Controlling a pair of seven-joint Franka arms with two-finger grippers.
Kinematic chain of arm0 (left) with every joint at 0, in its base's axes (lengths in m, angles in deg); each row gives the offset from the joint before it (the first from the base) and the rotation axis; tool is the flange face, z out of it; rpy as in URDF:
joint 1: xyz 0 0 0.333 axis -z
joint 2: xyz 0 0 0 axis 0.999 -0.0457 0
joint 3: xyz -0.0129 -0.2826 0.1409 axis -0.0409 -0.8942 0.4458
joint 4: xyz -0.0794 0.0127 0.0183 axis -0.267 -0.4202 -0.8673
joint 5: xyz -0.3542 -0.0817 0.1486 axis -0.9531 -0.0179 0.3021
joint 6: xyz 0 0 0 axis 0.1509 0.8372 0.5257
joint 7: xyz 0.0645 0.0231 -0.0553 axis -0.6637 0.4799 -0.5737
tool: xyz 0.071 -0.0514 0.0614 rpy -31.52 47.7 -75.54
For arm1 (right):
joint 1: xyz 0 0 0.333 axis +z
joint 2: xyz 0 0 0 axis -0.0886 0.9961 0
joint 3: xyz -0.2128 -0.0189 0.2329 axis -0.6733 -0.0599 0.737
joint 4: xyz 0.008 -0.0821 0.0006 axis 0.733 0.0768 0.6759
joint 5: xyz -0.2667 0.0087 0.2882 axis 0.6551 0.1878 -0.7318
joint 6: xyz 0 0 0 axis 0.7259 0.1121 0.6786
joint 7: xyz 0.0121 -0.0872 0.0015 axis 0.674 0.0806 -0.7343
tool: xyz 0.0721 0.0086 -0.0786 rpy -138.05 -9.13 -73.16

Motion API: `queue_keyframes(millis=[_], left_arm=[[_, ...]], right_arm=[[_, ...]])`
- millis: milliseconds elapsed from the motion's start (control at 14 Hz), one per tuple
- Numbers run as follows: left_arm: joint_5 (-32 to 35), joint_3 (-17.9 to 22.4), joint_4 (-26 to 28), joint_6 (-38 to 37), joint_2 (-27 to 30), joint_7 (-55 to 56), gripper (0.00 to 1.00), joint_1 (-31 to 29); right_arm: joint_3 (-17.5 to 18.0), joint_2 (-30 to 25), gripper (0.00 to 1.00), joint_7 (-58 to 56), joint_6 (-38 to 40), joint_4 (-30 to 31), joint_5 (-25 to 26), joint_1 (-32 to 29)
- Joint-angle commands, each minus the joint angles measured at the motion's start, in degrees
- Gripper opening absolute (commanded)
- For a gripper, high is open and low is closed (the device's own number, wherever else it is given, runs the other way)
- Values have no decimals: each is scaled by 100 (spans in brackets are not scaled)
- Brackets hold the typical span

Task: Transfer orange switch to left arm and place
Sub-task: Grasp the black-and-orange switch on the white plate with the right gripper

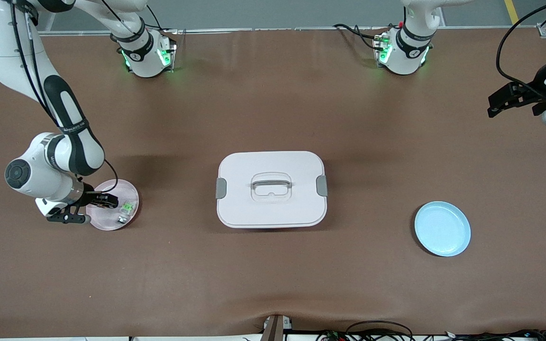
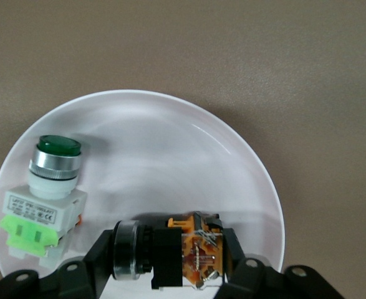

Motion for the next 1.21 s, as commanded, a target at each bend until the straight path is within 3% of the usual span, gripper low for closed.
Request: queue_keyframes(millis=[0, 429, 643, 929, 1143], left_arm=[[53, -17, -70, 12, -34, -147, 100, -16], [53, -17, -70, 3, -25, -147, 100, -16], [53, -17, -70, 3, -25, -147, 100, -24], [53, -17, -61, -6, -25, -147, 100, -25], [44, -17, -70, -6, -25, -147, 100, -25]], right_arm=[[24, 60, 0, -207, 17, -92, -111, -65], [24, 25, 0, -154, 192, -154, -120, -48], [33, -28, 0, -136, 901, -417, -155, -48], [15, -326, 0, 64, 2290, -716, -1312, -22], [103, -685, 0, 1099, 2828, -743, -1491, 153]])
